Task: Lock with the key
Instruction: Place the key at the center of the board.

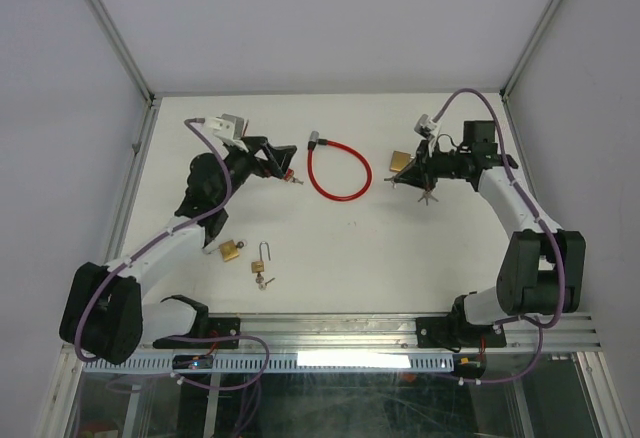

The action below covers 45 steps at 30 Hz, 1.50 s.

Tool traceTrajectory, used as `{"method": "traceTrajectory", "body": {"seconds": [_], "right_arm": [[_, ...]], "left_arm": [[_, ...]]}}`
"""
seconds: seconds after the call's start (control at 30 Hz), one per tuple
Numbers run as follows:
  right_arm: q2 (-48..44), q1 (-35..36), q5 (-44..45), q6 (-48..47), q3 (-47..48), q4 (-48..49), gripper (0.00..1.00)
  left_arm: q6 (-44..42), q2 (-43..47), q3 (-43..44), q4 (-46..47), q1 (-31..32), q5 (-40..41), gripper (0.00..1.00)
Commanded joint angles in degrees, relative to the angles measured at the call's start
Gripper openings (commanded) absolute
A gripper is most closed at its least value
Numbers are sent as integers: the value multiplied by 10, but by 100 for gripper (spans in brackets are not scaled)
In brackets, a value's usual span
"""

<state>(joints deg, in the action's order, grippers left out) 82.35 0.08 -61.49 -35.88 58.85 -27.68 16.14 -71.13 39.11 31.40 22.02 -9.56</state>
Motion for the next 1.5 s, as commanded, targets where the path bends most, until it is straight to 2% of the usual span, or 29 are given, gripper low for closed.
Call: {"method": "traceTrajectory", "body": {"seconds": [0.0,0.2,0.33,0.5,0.77,1.0,1.1,1.3,1.47], "right_arm": [[0,30,19,17,28,31,0],[20,68,41,73,20,135,0],[60,97,69,82,40,148,0],[132,130,108,145,74,184,0],[268,168,198,185,175,192,3],[338,175,234,199,235,179,17],[343,175,244,197,250,161,34],[275,174,254,167,232,137,55],[187,172,224,132,211,81,57]], "left_arm": [[74,51,-64,84,-7,-13,99],[126,122,-139,66,-10,-7,99],[130,155,-181,49,-10,-5,96],[150,182,-233,45,-10,24,96],[172,183,-244,15,-10,26,95],[242,188,-272,24,-10,39,92],[265,181,-271,18,-10,47,92],[301,156,-255,3,-9,59,94],[339,135,-245,-5,-10,72,94]]}}
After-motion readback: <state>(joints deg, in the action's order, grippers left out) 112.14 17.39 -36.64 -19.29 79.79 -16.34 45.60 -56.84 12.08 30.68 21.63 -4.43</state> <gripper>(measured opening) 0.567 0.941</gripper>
